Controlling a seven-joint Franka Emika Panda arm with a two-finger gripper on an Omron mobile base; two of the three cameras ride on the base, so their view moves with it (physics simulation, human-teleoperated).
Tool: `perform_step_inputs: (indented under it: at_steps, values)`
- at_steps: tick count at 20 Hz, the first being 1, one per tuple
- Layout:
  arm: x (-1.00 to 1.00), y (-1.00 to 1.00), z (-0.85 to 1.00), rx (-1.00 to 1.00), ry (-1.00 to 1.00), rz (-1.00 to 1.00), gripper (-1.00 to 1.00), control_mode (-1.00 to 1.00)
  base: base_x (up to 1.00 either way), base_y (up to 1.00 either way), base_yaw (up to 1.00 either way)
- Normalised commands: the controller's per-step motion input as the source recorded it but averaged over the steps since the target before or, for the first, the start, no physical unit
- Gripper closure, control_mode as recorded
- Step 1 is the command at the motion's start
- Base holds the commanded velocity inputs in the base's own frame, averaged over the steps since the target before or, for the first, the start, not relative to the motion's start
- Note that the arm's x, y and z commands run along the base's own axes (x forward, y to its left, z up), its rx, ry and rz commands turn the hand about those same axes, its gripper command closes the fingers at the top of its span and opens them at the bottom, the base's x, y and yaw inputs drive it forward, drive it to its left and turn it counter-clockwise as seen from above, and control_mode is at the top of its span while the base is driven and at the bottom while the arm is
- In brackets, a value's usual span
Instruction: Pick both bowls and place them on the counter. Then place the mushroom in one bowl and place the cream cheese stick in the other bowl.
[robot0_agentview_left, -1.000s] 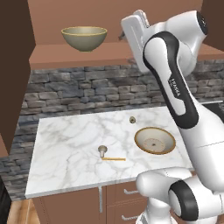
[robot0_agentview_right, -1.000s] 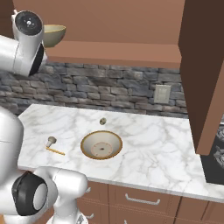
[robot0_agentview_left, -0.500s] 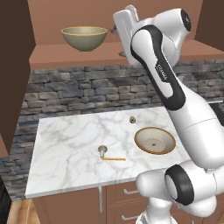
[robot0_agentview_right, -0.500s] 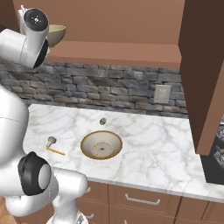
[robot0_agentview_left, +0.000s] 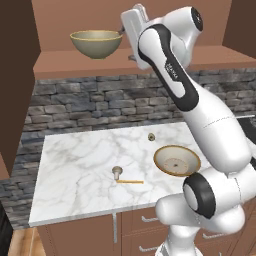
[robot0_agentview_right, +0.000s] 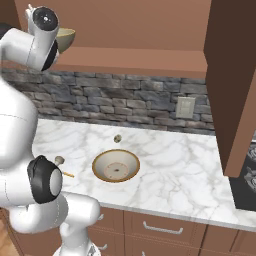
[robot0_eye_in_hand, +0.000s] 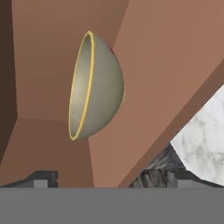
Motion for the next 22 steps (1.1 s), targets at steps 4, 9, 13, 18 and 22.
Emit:
perform_step_inputs:
  at_steps: [4,9,13,18,22]
  values:
    - [0.36,0.05,0.00,0.00,0.04,0.00,-1.00,-1.00,0.00,0.00,0.00]
    - [0.37,0.02,0.00,0.00,0.04,0.00,-1.00,-1.00,0.00,0.00,0.00]
    - [0.34,0.01,0.00,0.00,0.04,0.00,-1.00,-1.00,0.00,0.00,0.00]
    - [0.36,0.03,0.00,0.00,0.03,0.00,-1.00,-1.00,0.00,0.00,0.00]
    - [0.34,0.07,0.00,0.00,0.02,0.00,-1.00,-1.00,0.00,0.00,0.00]
